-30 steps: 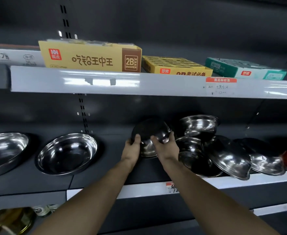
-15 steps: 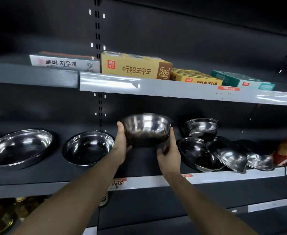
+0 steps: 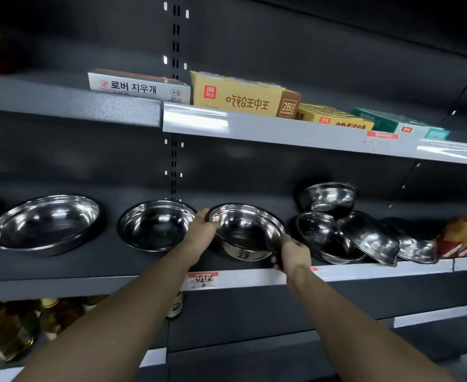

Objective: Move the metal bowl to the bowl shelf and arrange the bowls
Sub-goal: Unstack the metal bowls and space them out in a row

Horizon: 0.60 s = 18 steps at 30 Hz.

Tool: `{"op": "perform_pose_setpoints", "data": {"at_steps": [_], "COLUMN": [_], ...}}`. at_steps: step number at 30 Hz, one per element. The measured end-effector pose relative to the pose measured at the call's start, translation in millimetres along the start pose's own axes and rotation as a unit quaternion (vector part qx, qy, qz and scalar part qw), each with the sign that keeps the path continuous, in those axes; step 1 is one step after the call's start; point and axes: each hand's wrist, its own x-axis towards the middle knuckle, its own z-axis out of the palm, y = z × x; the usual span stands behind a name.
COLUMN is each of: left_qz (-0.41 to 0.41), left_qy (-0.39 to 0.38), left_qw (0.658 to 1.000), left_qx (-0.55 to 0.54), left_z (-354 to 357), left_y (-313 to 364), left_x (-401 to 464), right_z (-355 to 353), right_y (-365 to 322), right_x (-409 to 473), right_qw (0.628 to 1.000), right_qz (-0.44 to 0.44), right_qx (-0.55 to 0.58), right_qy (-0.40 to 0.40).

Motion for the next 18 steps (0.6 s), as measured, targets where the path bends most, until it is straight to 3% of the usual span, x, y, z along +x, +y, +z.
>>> {"op": "perform_pose_setpoints", "data": {"at_steps": [3, 6, 8, 12, 14, 18], "left_qz": [0.030, 0.069, 0.110, 0.145, 0.124, 0.072], "left_qy": [-0.020, 0.010, 0.041, 0.048, 0.062, 0.105], "left_qw": [0.994, 0.963, 0.919, 0.789, 0.760, 0.742], "left_qx": [0.103, 0.258, 0.376, 0.595, 0.636, 0.658], "left_z": [-5.8, -18.9, -30.0, -53.2, -64.1, -88.8], "left_y": [0.7, 6.9, 12.8, 20.4, 21.2, 23.8], "left_x": [1.5, 7.4, 9.5, 4.0, -0.1, -9.3], "right_z": [-4.4, -7.2, -7.7, -2.9, 5.0, 29.5], "right_y": [-2.0, -6.9, -9.7, -14.2, -17.3, -22.6], "right_x": [3.6, 9.8, 14.0, 22.0, 23.8, 23.8], "right_qw": [1.000, 0.999, 1.000, 1.000, 1.000, 1.000], "right_qz": [0.004, -0.005, -0.002, 0.005, -0.003, -0.025], "right_qx": [-0.016, -0.027, -0.017, 0.004, 0.000, -0.011], "right_qy": [0.016, 0.024, 0.024, 0.015, 0.010, -0.006]}}
